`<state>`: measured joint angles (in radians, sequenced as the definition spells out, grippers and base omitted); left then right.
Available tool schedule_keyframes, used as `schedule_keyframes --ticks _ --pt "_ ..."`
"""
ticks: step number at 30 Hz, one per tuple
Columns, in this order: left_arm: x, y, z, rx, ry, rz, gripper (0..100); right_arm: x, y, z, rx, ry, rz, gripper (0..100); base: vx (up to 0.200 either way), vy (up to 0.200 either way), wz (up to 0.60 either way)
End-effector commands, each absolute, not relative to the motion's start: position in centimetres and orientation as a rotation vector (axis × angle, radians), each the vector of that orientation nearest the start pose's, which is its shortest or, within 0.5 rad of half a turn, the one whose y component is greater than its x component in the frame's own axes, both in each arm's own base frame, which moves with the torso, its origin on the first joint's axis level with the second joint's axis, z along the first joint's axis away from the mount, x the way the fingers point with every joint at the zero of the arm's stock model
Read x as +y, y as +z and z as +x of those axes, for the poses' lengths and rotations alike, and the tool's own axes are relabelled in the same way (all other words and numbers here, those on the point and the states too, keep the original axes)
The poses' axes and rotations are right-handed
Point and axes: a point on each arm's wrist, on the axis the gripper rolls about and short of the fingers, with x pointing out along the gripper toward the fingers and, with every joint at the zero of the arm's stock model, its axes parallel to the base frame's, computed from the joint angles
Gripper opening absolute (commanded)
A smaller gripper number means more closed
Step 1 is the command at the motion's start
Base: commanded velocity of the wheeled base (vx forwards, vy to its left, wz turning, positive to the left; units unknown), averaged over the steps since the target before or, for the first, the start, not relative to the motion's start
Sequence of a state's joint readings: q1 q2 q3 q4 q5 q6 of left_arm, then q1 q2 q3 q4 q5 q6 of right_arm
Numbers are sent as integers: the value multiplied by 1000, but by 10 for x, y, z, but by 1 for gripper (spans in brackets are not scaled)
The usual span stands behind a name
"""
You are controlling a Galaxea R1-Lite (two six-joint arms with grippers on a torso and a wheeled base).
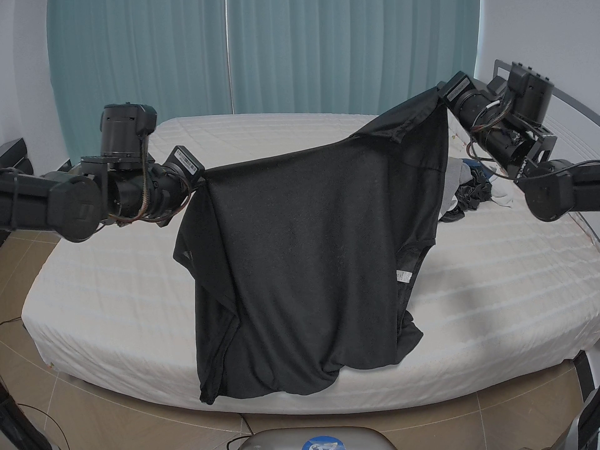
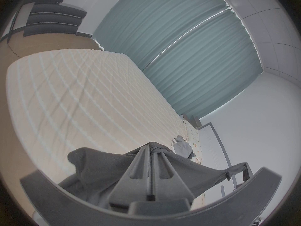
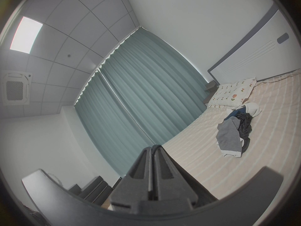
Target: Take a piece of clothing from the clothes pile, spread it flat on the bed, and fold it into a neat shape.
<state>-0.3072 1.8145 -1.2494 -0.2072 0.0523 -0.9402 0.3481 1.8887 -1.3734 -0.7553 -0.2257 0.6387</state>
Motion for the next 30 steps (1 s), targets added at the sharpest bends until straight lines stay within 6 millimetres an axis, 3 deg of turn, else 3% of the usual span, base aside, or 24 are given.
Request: schedule_keyframes --ticks 1,4,6,11,15,23,24,25,26,30 --pt "-113 182 384 496 -26 -862 0 130 242 395 -99 141 671 0 200 0 0" --pt "-118 173 393 483 -36 -863 0 131 228 403 -73 127 655 0 133 0 0" --pt "-120 172 408 441 -52 -874 0 125 219 419 -78 96 607 0 0 0 0" --pt "-125 171 428 411 -59 -880 0 118 212 439 -98 74 599 0 0 0 0" --pt "-130 148 447 434 -40 -871 0 122 184 461 -66 60 590 0 0 0 0" --pt "-130 108 466 485 11 -858 0 132 139 485 -10 45 579 0 0 0 0" --pt "-130 105 468 484 18 -859 0 133 135 487 -4 46 576 100 0 0 0" --pt "-130 103 470 482 23 -860 0 134 130 488 4 44 573 100 0 0 0" --pt "-130 101 472 475 22 -862 100 135 127 489 11 47 568 100 0 0 0" --pt "-127 86 487 451 65 -862 100 138 97 494 72 55 549 100 0 0 0"
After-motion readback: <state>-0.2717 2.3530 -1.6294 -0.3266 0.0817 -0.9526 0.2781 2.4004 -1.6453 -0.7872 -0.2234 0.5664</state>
